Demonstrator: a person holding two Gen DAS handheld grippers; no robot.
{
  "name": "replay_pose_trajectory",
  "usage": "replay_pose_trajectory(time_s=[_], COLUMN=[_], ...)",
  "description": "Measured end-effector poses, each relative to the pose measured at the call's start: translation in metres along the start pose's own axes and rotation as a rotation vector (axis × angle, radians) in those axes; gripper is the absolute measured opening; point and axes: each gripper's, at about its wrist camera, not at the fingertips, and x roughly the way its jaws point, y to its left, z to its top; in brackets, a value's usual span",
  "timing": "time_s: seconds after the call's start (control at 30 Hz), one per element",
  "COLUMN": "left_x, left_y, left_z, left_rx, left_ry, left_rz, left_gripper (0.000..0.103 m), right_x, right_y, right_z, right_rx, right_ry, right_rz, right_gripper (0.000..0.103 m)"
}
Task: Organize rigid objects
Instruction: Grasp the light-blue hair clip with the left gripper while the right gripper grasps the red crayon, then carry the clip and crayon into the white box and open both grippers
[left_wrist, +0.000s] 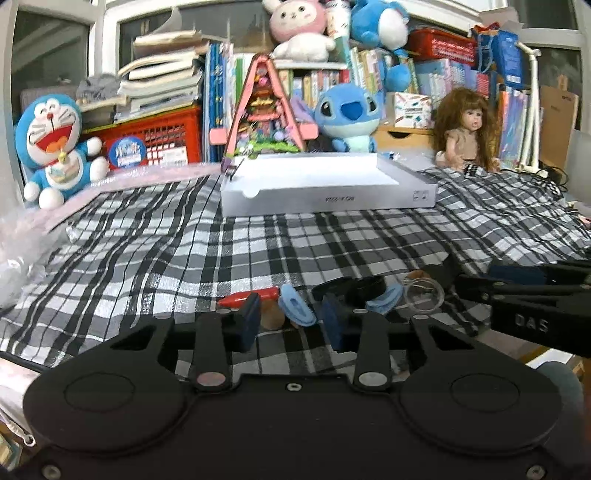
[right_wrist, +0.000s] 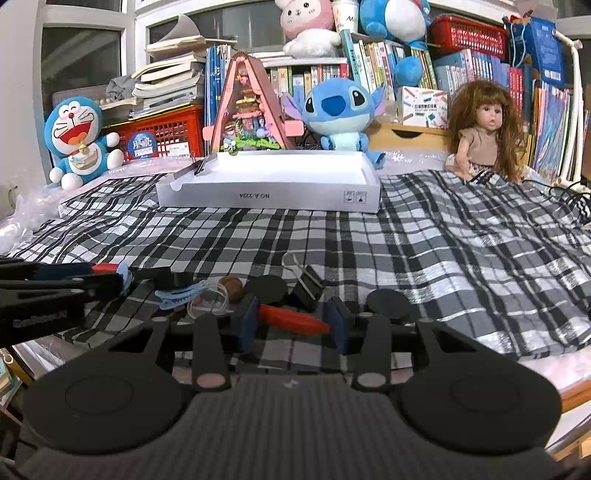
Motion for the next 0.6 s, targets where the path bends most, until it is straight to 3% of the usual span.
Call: replay_pose_trajectory(time_s=[0.13,0.27,0.4,0.47,0.5,0.6], left_x=[-0.002,0.013,0.027,0.035,0.038,0.042], left_y=[-0.004,0.000,0.002,0.003,0.003,0.003], left_z=[-0.002,-0.003,0.002,0.003,0.004,0.007], left_rx=[-0.012,-0.072,-0.107,-0.114,-0.118,-0.124], left_ry=[0.027,0.077,0.074,0.071,0.070,0.065], left_rz=[-0.044,-0.038,-0.025,-0.015,-0.010,-0.009], left_gripper=[0.024,0.023,0.024,0.021,0.014,0.014], right_x=[-0.003,-0.004,-0.004,-0.004,-0.004,-0.006], right_y=[-0.002,-0.001,-0.001,-0.001,-0.001,-0.002], right_z=[0.000,-0.001,-0.002,-0.002,-0.002,0.000], right_rx=[-0.006,-0.011,-0.010,-0.011,-0.011,-0.005], right_ry=[-0.010,-0.011,-0.013,-0.014,-0.015,-0.019], right_rz=[-0.007,-0.003,-0.002,-0.002,-0.003,0.003], right_gripper=[0.046,0.046,0.046,0.046,0.046,0.046])
